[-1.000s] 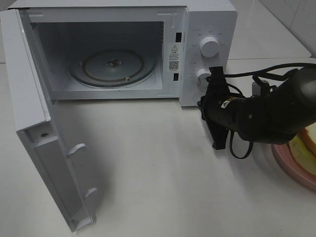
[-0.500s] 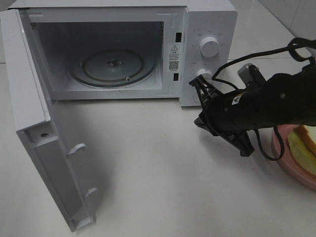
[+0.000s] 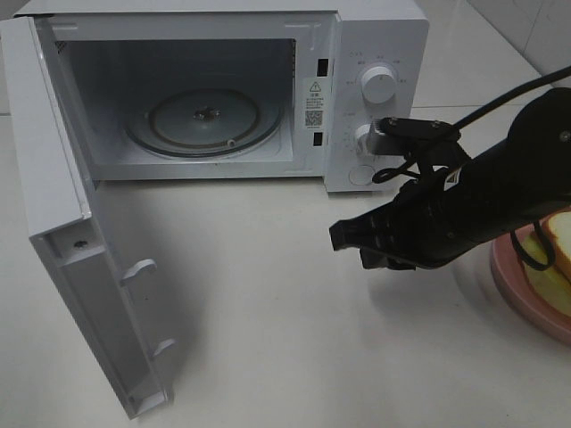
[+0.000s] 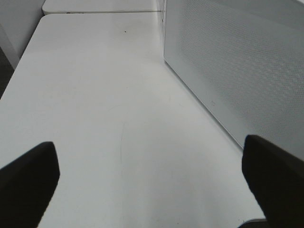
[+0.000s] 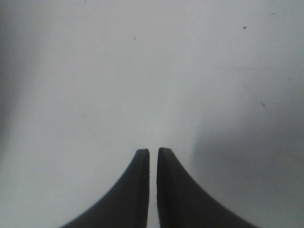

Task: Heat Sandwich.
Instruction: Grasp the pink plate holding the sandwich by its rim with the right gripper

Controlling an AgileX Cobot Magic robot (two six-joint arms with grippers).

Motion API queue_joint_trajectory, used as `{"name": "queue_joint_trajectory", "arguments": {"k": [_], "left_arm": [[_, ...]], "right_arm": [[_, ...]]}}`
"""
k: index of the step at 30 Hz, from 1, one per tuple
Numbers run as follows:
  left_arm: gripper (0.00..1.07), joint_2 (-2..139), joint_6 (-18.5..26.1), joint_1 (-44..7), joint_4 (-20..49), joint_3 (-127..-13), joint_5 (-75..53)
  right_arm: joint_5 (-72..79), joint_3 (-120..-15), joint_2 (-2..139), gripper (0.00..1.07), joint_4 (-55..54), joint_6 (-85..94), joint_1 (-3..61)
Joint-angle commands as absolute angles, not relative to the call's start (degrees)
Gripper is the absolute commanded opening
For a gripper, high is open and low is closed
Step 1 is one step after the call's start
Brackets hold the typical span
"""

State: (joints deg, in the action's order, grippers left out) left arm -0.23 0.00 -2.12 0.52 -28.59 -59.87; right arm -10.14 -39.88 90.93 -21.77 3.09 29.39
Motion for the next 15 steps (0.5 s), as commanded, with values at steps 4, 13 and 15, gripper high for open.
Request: {"name": "queue_joint_trajectory", "arguments": {"k": [4,13,15], "left_arm": [[1.01,-1.89,-0.29,-2.01,0.69,-28.42,-59.47],[1.01,-1.89,-0.29,-2.01,0.69,-28.42,-59.47],[1.01,-1.89,-0.29,-2.01,0.69,-28.42,-59.47]], "right_arm": [[-20.34,-39.88,88.01,0.13,-18.22,10.71,29.56],[-34.03,-41.48,83.54,0.16,-8.19,9.28,28.07],[-34.66,-41.65,83.08,0.17,-7.73,8.65,27.62]]}}
